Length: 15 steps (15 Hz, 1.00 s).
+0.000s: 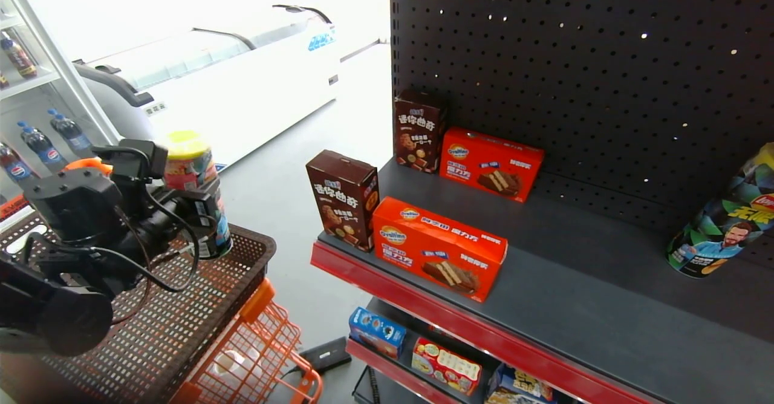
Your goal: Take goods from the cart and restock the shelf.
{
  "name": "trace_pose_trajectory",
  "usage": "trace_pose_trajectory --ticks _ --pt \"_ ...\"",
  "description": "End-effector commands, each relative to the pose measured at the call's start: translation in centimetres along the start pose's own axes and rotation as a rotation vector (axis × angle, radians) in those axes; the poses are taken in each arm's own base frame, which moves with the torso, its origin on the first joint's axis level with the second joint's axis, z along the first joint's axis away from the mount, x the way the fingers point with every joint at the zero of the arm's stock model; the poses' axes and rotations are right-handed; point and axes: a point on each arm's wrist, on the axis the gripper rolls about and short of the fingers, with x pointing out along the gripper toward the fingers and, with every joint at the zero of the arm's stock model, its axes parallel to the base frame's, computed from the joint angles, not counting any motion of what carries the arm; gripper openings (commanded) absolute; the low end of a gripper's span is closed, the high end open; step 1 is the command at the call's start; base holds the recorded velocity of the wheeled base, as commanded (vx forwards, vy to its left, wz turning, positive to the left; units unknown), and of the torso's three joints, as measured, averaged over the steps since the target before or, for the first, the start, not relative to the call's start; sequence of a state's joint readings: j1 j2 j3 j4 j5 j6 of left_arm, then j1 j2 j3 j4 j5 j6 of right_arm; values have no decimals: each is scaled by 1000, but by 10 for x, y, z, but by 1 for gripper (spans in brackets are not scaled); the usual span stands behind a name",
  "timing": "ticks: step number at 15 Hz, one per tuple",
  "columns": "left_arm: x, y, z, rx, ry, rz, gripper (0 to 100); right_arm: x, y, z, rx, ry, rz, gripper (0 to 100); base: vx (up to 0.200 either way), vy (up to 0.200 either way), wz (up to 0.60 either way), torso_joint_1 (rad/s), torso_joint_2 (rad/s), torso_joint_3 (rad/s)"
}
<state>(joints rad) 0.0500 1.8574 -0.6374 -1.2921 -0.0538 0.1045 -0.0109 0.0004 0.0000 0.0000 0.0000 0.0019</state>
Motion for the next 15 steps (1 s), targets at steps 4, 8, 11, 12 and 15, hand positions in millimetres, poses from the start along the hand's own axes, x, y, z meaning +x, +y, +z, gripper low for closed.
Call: trace_pose_trajectory --ticks 4,8,11,12,15 --pt "-57 -29 76 -6 -160 -123 0 0 0 0 0 0 0 100 0 0 0 0 0 0" --pt "-97 -67 86 -28 -194 -334 0 0 0 0 1 0 0 100 0 0 0 0 0 0" --pt "-122 -88 89 -71 -214 -495 0 0 0 0 0 0 0 100 0 0 0 0 0 0" --pt "-132 -93 88 -79 -213 -557 0 0 0 0 0 0 0 100 0 0 0 0 0 0" --pt "-147 -109 86 -93 -208 -669 0 0 0 0 0 0 0 100 0 0 0 0 0 0"
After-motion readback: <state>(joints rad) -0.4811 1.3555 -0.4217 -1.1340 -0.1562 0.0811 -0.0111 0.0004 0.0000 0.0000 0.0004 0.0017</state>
